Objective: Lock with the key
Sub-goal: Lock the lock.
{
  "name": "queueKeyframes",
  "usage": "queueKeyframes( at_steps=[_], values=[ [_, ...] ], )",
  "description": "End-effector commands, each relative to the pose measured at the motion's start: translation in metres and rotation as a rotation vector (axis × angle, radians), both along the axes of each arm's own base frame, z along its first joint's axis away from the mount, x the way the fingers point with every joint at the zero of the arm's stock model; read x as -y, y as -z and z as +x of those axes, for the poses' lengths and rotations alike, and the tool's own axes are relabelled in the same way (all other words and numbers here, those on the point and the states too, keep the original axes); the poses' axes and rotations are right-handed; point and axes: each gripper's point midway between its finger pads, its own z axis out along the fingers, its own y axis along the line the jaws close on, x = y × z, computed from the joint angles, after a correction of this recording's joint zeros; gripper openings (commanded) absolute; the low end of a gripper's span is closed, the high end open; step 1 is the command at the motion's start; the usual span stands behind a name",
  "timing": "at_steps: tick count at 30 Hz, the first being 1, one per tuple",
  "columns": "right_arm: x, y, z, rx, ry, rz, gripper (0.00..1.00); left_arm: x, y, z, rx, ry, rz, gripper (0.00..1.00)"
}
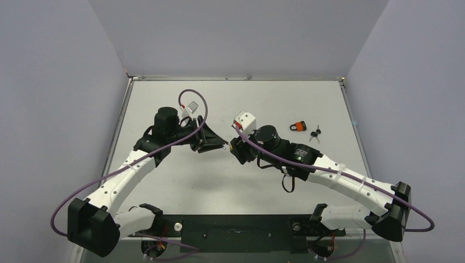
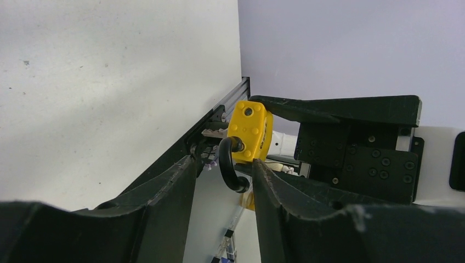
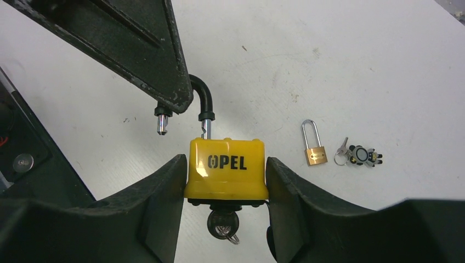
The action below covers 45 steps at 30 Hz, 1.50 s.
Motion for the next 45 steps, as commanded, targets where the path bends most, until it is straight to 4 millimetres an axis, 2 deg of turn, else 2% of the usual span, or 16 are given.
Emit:
queueKeyframes(
  at_steps=[1, 10, 17, 19, 20, 21, 24, 26, 27, 28, 29, 31, 34, 38, 42, 45],
  values=[
    [-0.003, -0.052, 0.002, 0.099, 0.001, 0.101, 0.0, 0.01, -0.033, 0.002, 0.091, 0.044, -0.07, 0.37],
    [-0.005, -0.058, -0.005, 0.093, -0.042, 0.1, 0.0, 0.016, -0.041, -0.005, 0.115, 0.096, -0.088, 0.22],
    [-0.002, -0.068, -0.009, 0.103, -0.064, 0.101, 0.0, 0.021, -0.044, -0.012, 0.122, 0.146, -0.095, 0.18],
    [-0.005, -0.07, -0.014, 0.097, -0.092, 0.109, 0.0, 0.022, -0.044, -0.013, 0.12, 0.153, -0.095, 0.12],
    [-0.005, -0.071, -0.015, 0.096, -0.098, 0.11, 0.0, 0.022, -0.044, -0.013, 0.119, 0.153, -0.096, 0.03],
    [-0.005, -0.072, -0.015, 0.094, -0.101, 0.109, 0.0, 0.023, -0.046, -0.014, 0.125, 0.158, -0.099, 0.0],
    [-0.008, -0.079, -0.019, 0.09, -0.124, 0.124, 0.04, 0.025, -0.057, -0.018, 0.166, 0.171, -0.112, 0.0],
    [-0.01, -0.087, -0.022, 0.093, -0.144, 0.15, 0.23, 0.024, -0.077, -0.019, 0.23, 0.171, -0.12, 0.0],
    [-0.011, -0.091, -0.024, 0.095, -0.148, 0.163, 0.39, 0.022, -0.081, -0.019, 0.24, 0.156, -0.108, 0.0],
    [-0.01, -0.1, -0.025, 0.108, -0.154, 0.186, 0.46, 0.021, -0.096, -0.018, 0.295, 0.152, -0.108, 0.0],
    [-0.009, -0.107, -0.026, 0.115, -0.154, 0.203, 0.59, 0.018, -0.102, -0.018, 0.309, 0.129, -0.094, 0.0],
    [-0.005, -0.127, -0.029, 0.146, -0.154, 0.253, 0.72, 0.013, -0.121, -0.017, 0.366, 0.098, -0.081, 0.0],
    [0.005, -0.165, -0.035, 0.21, -0.15, 0.341, 0.75, 0.006, -0.153, -0.015, 0.439, 0.036, -0.081, 0.0],
    [0.016, -0.203, -0.041, 0.281, -0.151, 0.429, 0.77, -0.001, -0.191, -0.02, 0.514, -0.024, -0.131, 0.0],
    [0.02, -0.224, -0.04, 0.323, -0.16, 0.461, 0.76, -0.005, -0.232, -0.029, 0.614, -0.051, -0.198, 0.0],
    [0.02, -0.237, -0.04, 0.331, -0.2, 0.502, 0.72, -0.008, -0.252, -0.034, 0.676, -0.063, -0.207, 0.0]
  ],
)
